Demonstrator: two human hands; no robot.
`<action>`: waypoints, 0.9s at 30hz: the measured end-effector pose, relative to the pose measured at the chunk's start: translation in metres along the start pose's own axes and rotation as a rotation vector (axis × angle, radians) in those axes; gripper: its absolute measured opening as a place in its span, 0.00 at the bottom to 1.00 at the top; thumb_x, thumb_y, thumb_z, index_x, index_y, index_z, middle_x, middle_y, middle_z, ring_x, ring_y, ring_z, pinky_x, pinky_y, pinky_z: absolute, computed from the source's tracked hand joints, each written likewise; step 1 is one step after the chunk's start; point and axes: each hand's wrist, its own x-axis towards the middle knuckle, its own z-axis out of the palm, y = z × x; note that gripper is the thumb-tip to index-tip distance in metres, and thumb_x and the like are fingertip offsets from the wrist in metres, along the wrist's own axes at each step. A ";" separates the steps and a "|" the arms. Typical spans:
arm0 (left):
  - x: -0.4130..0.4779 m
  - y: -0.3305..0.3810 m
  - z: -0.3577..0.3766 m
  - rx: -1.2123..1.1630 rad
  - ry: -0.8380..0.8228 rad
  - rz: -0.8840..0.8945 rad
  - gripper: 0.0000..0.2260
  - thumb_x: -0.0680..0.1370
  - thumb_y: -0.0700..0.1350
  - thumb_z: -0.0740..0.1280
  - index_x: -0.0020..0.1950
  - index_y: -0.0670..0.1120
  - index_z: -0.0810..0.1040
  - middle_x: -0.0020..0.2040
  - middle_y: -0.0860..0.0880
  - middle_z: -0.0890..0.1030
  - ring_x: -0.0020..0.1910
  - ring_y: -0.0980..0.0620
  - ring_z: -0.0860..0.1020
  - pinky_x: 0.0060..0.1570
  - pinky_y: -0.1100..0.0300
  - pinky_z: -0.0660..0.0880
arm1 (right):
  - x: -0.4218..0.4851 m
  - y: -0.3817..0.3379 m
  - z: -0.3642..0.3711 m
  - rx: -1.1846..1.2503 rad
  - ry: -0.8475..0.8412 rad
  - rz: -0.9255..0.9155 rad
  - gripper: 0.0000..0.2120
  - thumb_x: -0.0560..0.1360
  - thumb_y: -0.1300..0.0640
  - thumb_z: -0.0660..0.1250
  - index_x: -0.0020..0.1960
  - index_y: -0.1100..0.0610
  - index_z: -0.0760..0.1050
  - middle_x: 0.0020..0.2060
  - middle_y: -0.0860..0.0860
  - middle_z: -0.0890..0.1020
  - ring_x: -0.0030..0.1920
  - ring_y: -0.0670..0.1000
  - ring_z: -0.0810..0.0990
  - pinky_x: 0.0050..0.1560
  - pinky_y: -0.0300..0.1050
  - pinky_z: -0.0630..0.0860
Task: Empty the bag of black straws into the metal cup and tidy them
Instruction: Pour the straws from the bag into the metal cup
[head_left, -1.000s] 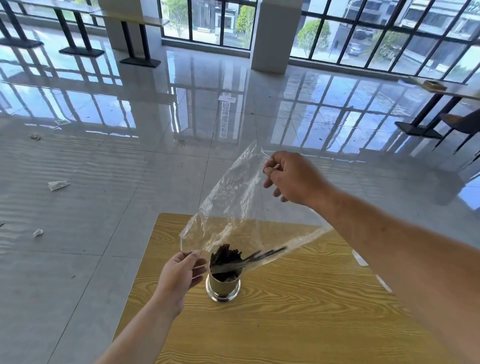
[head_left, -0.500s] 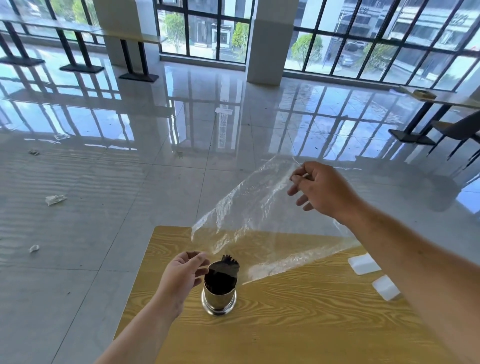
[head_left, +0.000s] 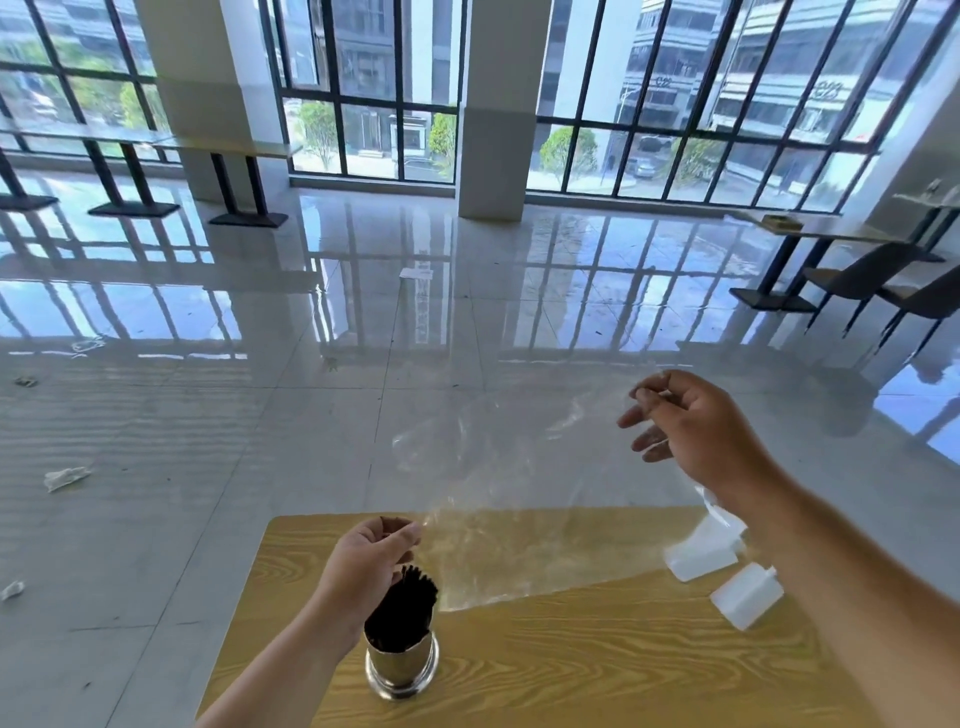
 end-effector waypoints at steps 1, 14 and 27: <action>-0.001 0.004 0.004 0.008 -0.001 0.015 0.06 0.80 0.47 0.73 0.53 0.46 0.85 0.46 0.47 0.88 0.48 0.48 0.83 0.48 0.54 0.77 | -0.001 0.001 -0.006 0.032 0.015 0.005 0.07 0.86 0.62 0.64 0.52 0.58 0.80 0.40 0.54 0.89 0.30 0.51 0.83 0.31 0.44 0.81; 0.003 0.044 0.032 0.010 -0.073 0.068 0.42 0.62 0.69 0.78 0.70 0.53 0.69 0.63 0.51 0.80 0.58 0.50 0.83 0.52 0.49 0.79 | -0.014 0.016 -0.052 0.369 0.154 0.092 0.08 0.87 0.62 0.61 0.53 0.58 0.78 0.38 0.54 0.88 0.31 0.52 0.82 0.32 0.46 0.81; -0.001 0.072 0.029 -0.170 -0.121 0.107 0.29 0.60 0.51 0.86 0.58 0.50 0.84 0.45 0.50 0.87 0.36 0.55 0.83 0.43 0.56 0.76 | -0.018 0.055 -0.056 0.664 0.299 0.210 0.09 0.87 0.59 0.62 0.51 0.54 0.79 0.39 0.53 0.89 0.31 0.51 0.85 0.33 0.45 0.83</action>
